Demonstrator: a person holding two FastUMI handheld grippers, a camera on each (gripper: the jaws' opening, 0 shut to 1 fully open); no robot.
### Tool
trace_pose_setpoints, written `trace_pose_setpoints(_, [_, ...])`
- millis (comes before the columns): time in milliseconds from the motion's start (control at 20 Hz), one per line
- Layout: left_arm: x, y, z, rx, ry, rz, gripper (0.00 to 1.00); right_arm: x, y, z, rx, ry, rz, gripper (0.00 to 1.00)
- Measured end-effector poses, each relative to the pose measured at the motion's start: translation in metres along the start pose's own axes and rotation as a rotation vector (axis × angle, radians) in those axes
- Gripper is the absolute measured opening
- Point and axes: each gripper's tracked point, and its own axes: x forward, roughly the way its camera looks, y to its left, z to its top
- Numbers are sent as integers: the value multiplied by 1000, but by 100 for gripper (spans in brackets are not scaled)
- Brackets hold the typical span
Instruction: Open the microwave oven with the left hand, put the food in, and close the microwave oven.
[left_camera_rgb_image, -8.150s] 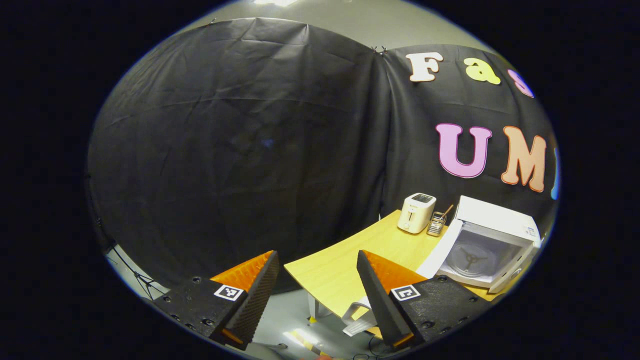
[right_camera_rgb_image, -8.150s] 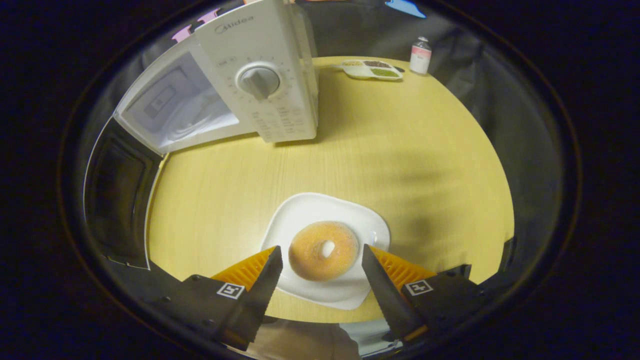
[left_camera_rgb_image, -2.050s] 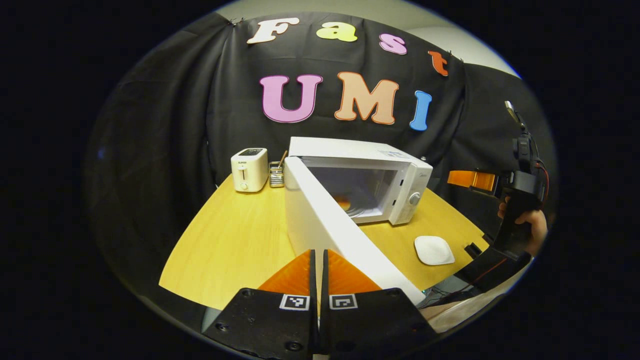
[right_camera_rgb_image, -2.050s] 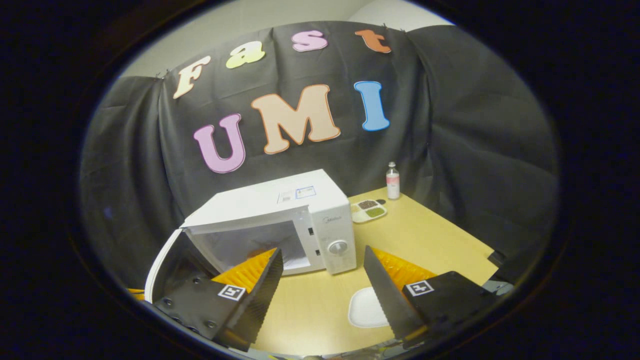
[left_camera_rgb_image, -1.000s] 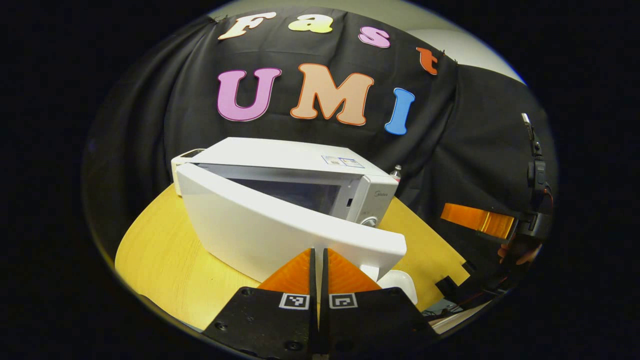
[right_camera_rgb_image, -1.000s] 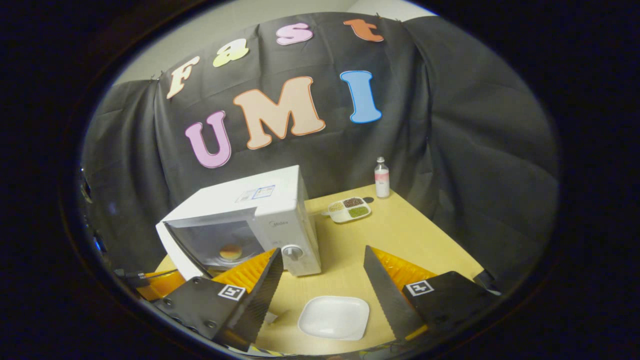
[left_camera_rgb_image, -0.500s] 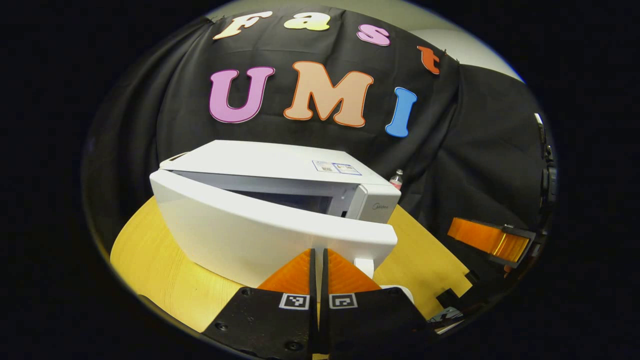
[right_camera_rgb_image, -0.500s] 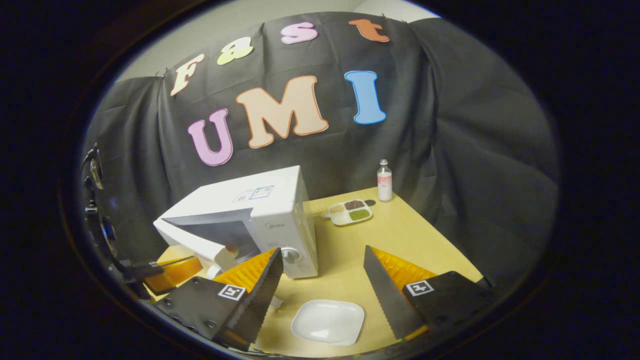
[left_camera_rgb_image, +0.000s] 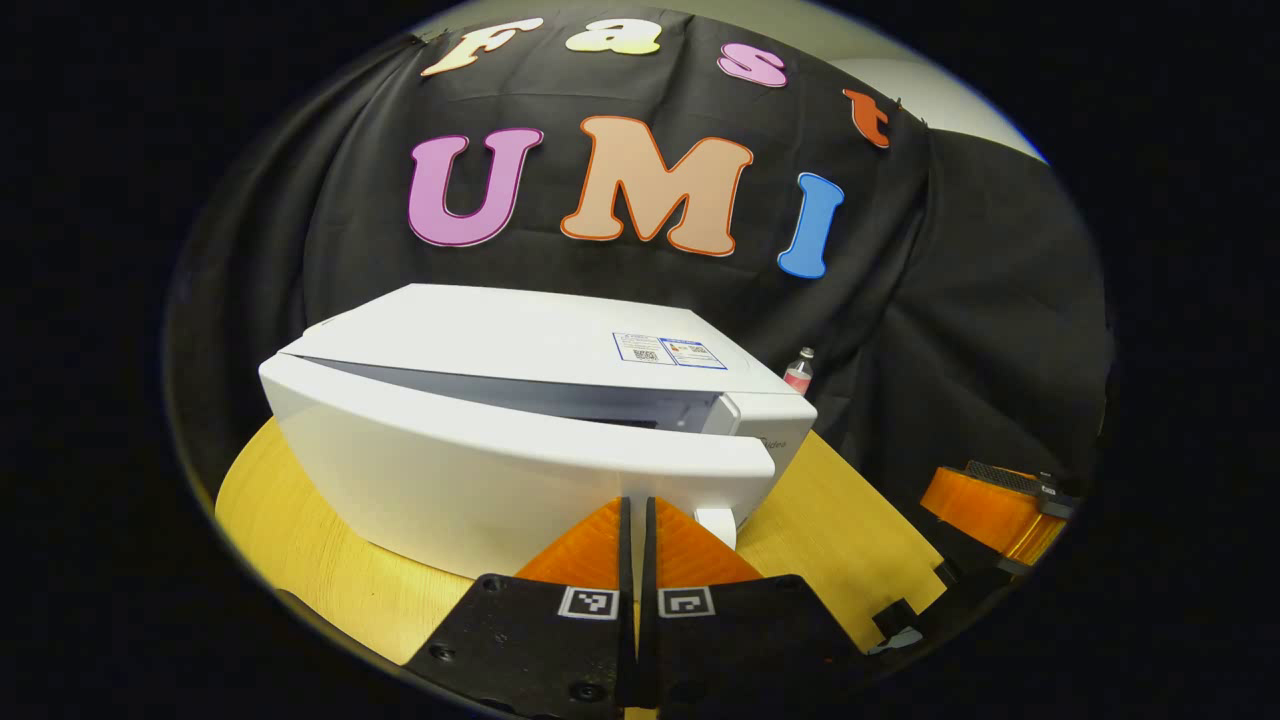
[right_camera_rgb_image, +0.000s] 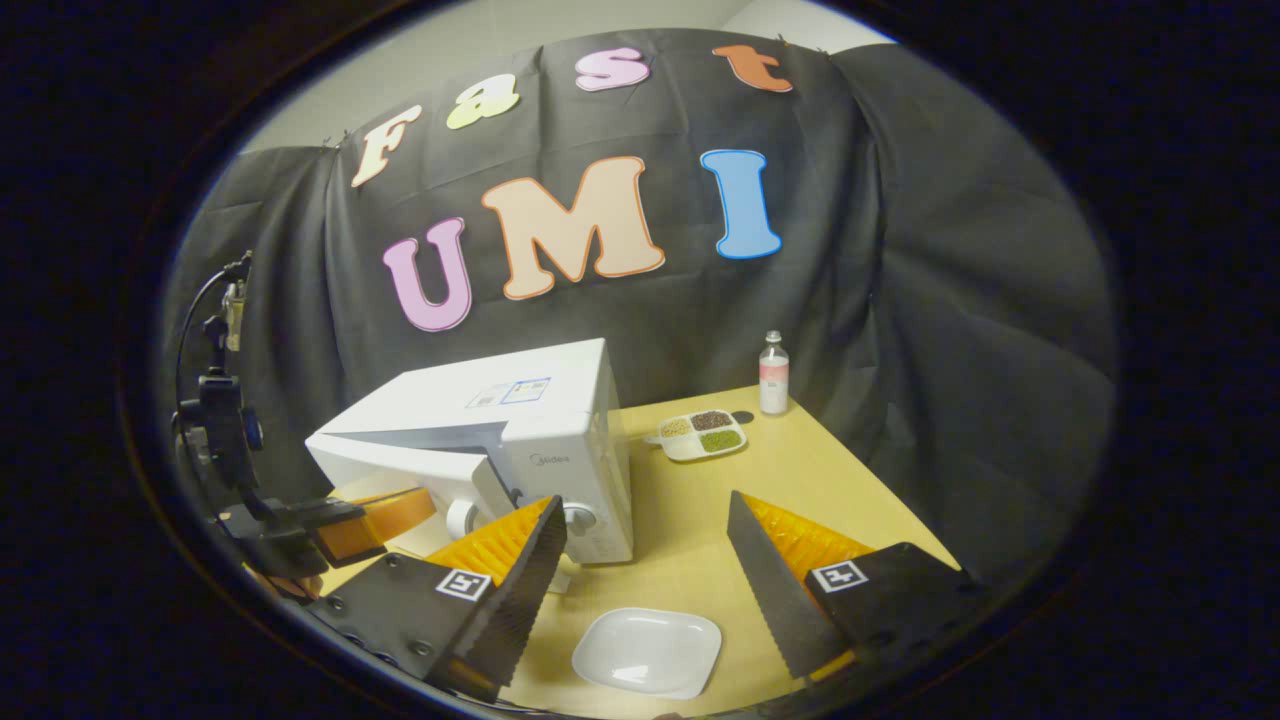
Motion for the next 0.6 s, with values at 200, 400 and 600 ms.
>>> trace_pose_setpoints(200, [12,0,6,-17,-4,14,0,1,-5,5,14,-17,-14,100])
trace_pose_setpoints(400, [21,2,13,-23,-12,34,0,4,-6,3,6,-11,-13,100])
trace_pose_setpoints(600, [26,3,15,-59,-20,46,0,5,-8,6,5,-18,-17,100])
